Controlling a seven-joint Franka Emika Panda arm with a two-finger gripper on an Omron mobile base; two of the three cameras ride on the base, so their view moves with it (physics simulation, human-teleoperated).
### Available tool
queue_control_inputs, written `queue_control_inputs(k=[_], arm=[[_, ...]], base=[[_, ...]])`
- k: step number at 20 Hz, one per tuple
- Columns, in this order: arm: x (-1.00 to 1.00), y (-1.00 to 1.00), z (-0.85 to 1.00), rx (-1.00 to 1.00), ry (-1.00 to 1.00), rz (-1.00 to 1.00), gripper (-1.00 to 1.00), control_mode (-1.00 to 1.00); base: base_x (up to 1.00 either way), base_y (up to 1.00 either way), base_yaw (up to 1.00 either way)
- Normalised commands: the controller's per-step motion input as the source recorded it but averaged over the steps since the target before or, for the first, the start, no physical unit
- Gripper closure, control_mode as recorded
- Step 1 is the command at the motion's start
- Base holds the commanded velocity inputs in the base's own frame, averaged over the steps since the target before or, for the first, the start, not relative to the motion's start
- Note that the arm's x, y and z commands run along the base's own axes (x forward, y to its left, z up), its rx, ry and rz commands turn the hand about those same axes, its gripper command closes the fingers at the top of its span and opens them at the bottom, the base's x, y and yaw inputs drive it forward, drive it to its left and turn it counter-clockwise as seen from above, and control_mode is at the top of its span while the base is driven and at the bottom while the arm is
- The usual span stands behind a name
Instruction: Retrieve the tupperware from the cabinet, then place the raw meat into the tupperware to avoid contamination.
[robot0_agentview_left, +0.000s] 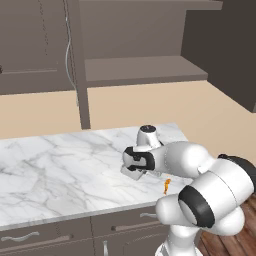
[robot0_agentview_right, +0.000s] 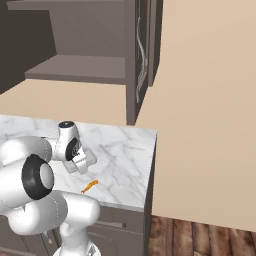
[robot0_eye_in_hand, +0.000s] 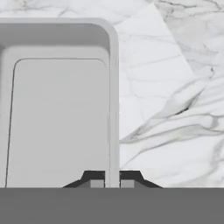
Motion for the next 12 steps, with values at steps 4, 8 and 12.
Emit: queue_control_inputs(k=[4, 8, 12], arm=[[0.19, 0.02, -0.22, -0.03, 0.0, 0.0, 1.0, -1.0], [0.11, 0.05, -0.11, 0.0, 0.0, 0.0, 1.0, -1.0], [0.03, 0.06, -0.07, 0.0, 0.0, 0.0, 1.0, -1.0]], base=[[0.0, 0.0, 0.0], [0.0, 0.0, 0.0], [0.0, 0.0, 0.0]])
